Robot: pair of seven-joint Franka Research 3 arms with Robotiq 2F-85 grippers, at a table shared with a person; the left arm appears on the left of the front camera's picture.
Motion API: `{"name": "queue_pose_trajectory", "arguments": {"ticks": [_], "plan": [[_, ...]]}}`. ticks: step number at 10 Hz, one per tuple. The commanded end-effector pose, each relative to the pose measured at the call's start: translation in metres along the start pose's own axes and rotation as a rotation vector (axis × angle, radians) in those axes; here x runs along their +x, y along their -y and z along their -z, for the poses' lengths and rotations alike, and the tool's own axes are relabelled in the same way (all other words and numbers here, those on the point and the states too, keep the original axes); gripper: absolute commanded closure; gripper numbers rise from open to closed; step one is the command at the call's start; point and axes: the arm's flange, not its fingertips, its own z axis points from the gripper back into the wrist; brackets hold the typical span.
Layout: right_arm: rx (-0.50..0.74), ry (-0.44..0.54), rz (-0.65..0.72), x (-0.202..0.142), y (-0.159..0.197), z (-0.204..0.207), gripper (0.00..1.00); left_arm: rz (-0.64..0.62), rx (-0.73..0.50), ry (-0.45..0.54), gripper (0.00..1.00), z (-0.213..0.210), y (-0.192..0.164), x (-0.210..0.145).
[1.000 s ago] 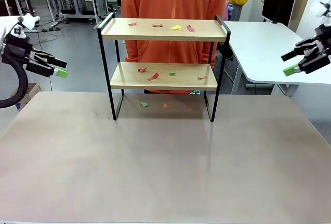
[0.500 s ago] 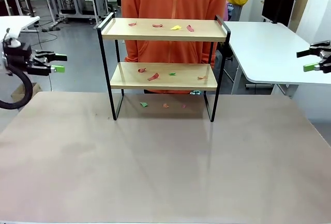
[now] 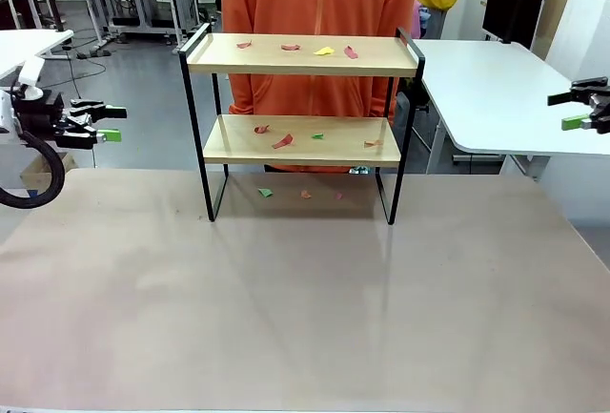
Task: Clean the shelf.
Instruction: Pick up the Duster handed by the human.
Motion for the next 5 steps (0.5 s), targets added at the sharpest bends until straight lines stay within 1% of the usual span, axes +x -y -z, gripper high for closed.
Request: {"name": "queue_pose_trajectory", "arguments": {"ticks": [1, 2, 3, 5], "plan": [[-0.001, 0.001, 0.005, -0.003, 0.001, 0.0, 0.0, 0.001, 0.001, 0.0, 0.0, 0.0, 0.0, 0.0], [0.028, 0.049, 0.034, -0.013, 0.019, -0.001, 0.0, -0.035, -0.023, -0.012, 0.0, 0.002, -0.012, -0.008], [0.018, 0.082, 0.039, -0.026, 0.033, -0.001, 0.0, -0.047, -0.031, 0.011, 0.0, 0.001, -0.02, -0.017], [0.02, 0.124, 0.017, -0.046, 0.055, -0.006, 0.0, -0.009, -0.031, 0.057, 0.0, -0.005, -0.032, -0.029]]}}
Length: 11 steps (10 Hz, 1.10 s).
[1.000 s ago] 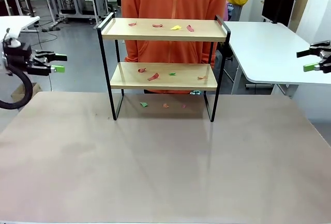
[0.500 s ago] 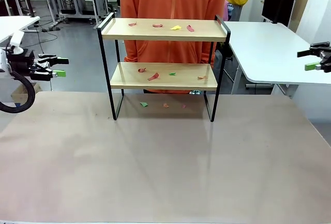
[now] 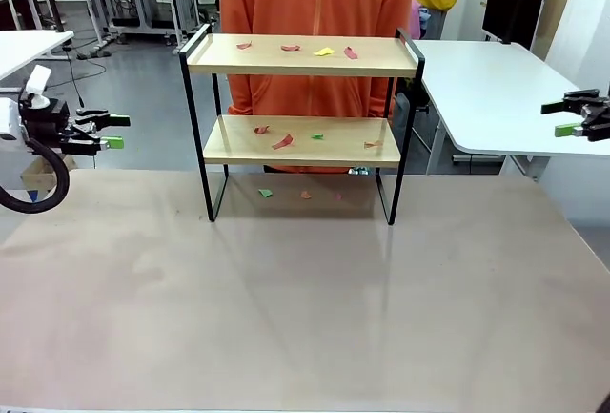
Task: Clean the shelf.
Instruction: Pick up the Duster handed by the human.
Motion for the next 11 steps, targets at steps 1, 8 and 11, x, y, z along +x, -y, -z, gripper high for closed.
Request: {"name": "queue_pose_trajectory", "arguments": {"ticks": [1, 8, 11], "plan": [[0.019, 0.092, -0.011, -0.008, 0.029, -0.008, 0.0, 0.02, -0.02, 0.057, 0.0, -0.007, -0.018, -0.003], [-0.005, 0.247, -0.033, -0.047, 0.058, 0.011, 0.0, 0.036, -0.091, 0.177, 0.0, -0.014, -0.025, -0.021], [-0.008, 0.264, -0.052, -0.038, 0.056, 0.011, 0.0, 0.028, -0.09, 0.252, 0.0, -0.032, -0.023, -0.006]]}}
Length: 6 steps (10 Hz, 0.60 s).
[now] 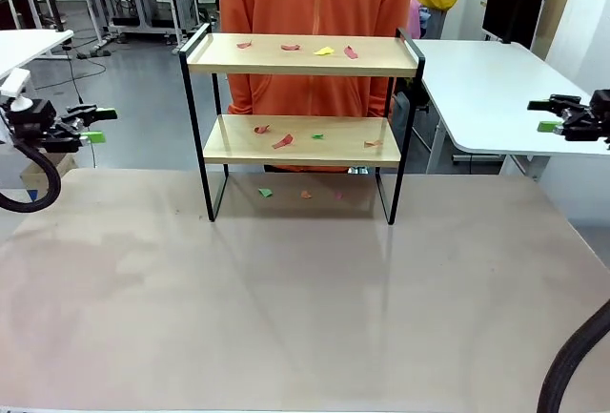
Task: Clean the shelf.
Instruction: Pick up the Duster handed by the human.
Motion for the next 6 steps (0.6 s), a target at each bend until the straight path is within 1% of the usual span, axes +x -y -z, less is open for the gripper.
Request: {"name": "queue_pose_trajectory", "arguments": {"ticks": [1, 4, 5, 6], "plan": [[0.003, 0.032, -0.02, 0.0106, 0.0015, 0.002, 0.0, -0.014, -0.005, 0.06, 0.0, -0.0036, -0.0059, 0.0097], [-0.002, 0.017, -0.01, 0.0156, -0.0015, 0.0038, 0.0, -0.025, -0.017, 0.086, 0.0, -0.0062, -0.0034, 0.015], [0.06, -0.007, 0.031, 0.0164, -0.001, 0.0051, 0.0, -0.029, 0.0, 0.087, 0.0, -0.0048, -0.0038, 0.0151], [0.004, -0.001, -0.013, 0.0075, 0.0013, 0.0001, 0.0, -0.06, -0.032, 0.099, 0.0, -0.0014, -0.0075, 0.0134]]}}
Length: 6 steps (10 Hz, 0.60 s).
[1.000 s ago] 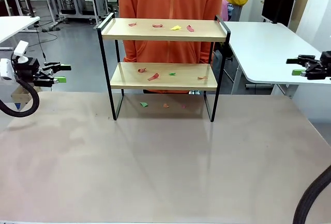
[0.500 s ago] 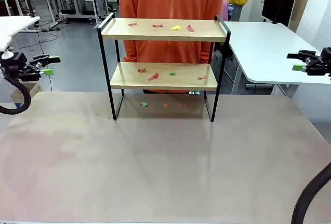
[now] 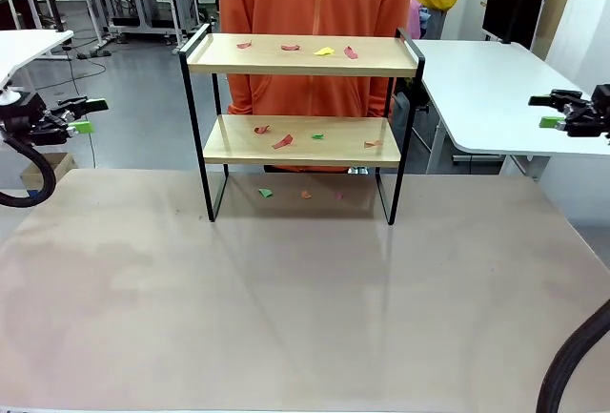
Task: Clean the shelf.
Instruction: Pick up the Duster handed by the human.
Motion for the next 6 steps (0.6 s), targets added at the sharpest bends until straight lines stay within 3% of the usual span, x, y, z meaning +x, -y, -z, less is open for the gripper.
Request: {"name": "queue_pose_trajectory", "arguments": {"ticks": [1, 6], "plan": [[-0.013, 0.0, -0.008, -0.0002, 0.0014, -0.0009, 0.0, 0.015, 0.003, -0.007, 0.0, -0.0014, 0.0003, 0.0], [-0.013, 0.0, -0.008, -0.0002, 0.0014, -0.0009, 0.0, 0.015, 0.003, -0.007, 0.0, -0.0014, 0.0003, 0.0]]}}
